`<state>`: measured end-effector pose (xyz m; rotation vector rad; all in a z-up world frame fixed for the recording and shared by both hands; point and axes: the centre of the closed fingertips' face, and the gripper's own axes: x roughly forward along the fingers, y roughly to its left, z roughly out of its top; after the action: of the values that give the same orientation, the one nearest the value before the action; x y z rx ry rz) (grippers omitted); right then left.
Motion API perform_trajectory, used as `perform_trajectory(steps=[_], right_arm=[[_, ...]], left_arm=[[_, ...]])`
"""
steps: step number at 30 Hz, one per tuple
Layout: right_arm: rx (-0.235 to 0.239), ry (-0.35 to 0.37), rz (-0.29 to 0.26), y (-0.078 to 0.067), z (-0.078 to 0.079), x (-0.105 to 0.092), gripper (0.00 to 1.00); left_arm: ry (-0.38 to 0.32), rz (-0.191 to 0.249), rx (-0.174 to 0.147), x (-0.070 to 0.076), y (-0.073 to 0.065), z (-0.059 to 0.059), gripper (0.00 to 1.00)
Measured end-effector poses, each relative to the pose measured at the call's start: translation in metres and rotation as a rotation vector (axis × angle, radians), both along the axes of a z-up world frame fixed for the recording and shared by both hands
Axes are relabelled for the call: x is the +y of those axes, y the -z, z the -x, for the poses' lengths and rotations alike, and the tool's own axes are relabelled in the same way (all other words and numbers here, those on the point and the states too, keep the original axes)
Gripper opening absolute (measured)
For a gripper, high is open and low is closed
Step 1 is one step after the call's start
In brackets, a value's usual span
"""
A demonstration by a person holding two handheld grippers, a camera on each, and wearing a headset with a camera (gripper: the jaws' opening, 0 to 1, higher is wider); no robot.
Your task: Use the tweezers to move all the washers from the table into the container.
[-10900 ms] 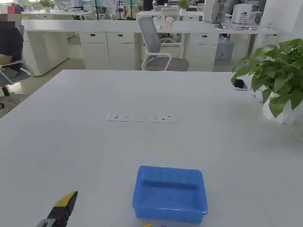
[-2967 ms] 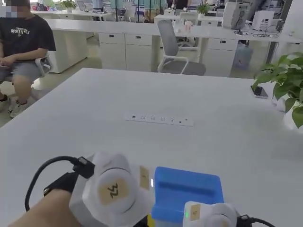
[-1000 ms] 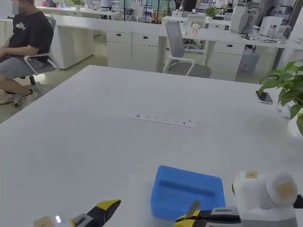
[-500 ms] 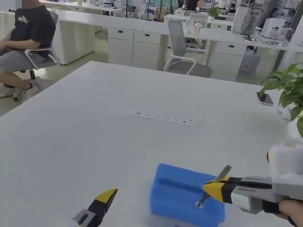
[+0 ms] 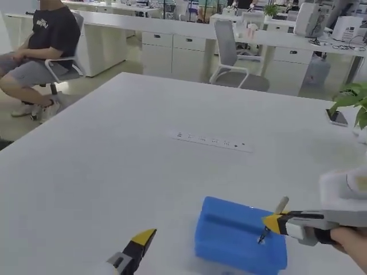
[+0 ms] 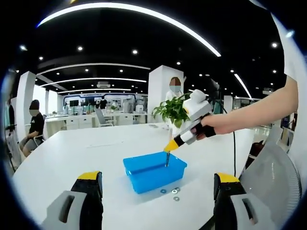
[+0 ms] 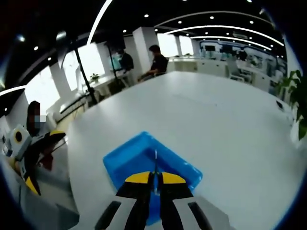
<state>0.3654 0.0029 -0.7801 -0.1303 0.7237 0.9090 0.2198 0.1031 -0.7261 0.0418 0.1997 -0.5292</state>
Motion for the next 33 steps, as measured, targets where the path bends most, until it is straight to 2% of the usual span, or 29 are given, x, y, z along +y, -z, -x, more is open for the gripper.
perform_trajectory(steps=[2,7,10,14,21,28,33], right_arm=[[0.002,0.004,0.011,0.004,-0.001,0.0,0.03],[0.003,0.006,0.037,0.014,-0.002,-0.003,0.03],[-0.012,0.015,0.056,0.019,-0.004,-0.007,0.03],[-0.001,0.016,0.047,0.022,-0.004,-0.008,0.03],[-0.014,0.002,0.056,0.025,-0.003,-0.009,0.03],[-0.04,-0.013,0.066,0.023,0.004,-0.007,0.04],[-0.06,-0.005,0.045,0.014,0.006,-0.007,0.04]], left_arm=[[-0.002,-0.018,0.005,0.001,0.002,0.0,0.99],[-0.001,-0.012,0.004,0.003,0.003,0.0,0.99],[-0.008,-0.013,0.01,0.004,0.004,0.0,0.99],[-0.007,-0.005,0.001,0.003,0.002,0.0,0.99],[-0.001,-0.007,0.013,0.001,0.005,0.001,0.99],[0.004,-0.007,0.026,0.0,0.007,0.002,0.99],[0.003,-0.005,0.028,0.0,0.006,0.002,0.99]])
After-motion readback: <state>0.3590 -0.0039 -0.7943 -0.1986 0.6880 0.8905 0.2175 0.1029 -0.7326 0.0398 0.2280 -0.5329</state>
